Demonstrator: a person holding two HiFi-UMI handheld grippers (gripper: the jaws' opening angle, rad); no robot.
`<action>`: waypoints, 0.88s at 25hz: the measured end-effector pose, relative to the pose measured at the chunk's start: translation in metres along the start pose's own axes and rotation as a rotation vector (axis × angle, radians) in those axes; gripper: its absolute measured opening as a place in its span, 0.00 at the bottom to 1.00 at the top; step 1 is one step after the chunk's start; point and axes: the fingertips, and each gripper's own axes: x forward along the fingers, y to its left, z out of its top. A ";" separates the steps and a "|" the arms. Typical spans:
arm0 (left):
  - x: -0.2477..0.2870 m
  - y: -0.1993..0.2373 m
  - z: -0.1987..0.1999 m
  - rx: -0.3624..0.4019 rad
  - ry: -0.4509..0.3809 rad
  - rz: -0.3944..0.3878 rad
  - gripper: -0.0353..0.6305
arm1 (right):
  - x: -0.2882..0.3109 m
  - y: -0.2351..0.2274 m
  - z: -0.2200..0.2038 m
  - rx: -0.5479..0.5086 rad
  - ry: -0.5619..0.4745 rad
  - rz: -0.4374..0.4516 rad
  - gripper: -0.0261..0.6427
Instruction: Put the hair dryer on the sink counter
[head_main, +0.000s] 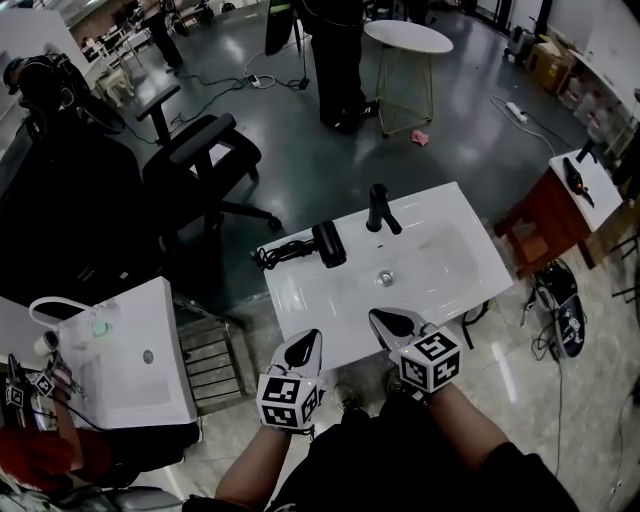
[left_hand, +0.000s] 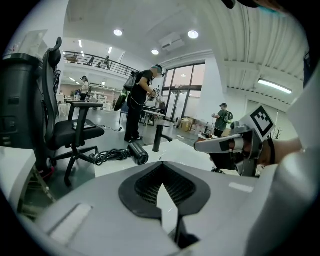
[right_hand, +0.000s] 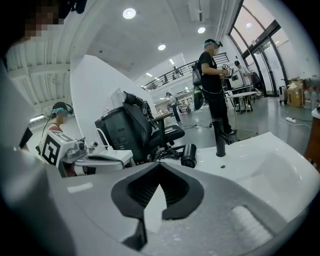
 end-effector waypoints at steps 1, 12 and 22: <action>0.000 -0.004 -0.002 -0.007 -0.001 -0.001 0.06 | 0.000 0.001 -0.001 -0.003 0.003 0.006 0.04; 0.009 -0.049 -0.006 -0.056 -0.020 0.027 0.06 | -0.020 0.001 -0.006 -0.040 0.044 0.096 0.04; 0.007 -0.085 -0.012 -0.097 -0.045 0.101 0.06 | -0.055 -0.006 -0.019 -0.047 0.059 0.160 0.04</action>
